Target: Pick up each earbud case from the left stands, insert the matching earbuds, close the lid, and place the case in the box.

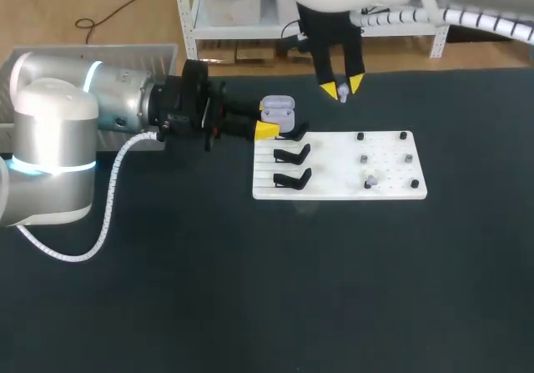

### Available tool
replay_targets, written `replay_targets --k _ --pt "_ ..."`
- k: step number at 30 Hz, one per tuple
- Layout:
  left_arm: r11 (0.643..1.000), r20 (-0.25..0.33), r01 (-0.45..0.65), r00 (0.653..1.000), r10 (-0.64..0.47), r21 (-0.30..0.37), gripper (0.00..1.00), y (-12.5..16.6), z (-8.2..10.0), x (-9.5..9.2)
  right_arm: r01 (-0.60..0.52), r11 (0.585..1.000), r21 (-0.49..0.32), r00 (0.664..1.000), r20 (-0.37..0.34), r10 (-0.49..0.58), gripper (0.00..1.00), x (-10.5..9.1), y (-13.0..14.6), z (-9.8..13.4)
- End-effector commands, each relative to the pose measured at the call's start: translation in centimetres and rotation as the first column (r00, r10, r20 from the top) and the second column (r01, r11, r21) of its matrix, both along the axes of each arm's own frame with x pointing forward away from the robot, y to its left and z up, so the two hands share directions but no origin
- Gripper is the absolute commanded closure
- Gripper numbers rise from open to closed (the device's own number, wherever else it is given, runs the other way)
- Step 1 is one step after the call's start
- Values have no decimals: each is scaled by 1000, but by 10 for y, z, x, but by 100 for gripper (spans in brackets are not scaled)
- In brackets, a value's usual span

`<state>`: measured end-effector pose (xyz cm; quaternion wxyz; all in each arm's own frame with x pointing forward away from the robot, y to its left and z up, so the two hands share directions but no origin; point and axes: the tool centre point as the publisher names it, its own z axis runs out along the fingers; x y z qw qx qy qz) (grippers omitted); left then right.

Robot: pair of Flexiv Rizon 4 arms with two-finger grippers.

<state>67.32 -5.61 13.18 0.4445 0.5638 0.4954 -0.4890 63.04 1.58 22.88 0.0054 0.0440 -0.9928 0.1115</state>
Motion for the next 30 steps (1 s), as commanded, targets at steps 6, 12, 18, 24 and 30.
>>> replay_targets --k 6,12,18,24,30 --pt "1000 0 0 1000 0 0 100 0 0 0 1 1000 1 1000 1 -1 100 -1 -1 0" --pt "1000 0 0 1000 0 0 100 0 0 0 123 983 -138 992 21 -121 100 7 22 6" --pt "1000 0 0 1000 0 0 100 0 0 0 349 930 -116 935 -24 -354 100 15 30 10" --pt "1000 0 0 1000 0 0 100 0 0 0 476 877 -68 874 -72 -480 100 17 26 6" --pt "1000 0 0 1000 0 0 100 0 0 0 480 876 -54 873 -66 -483 100 17 26 5"
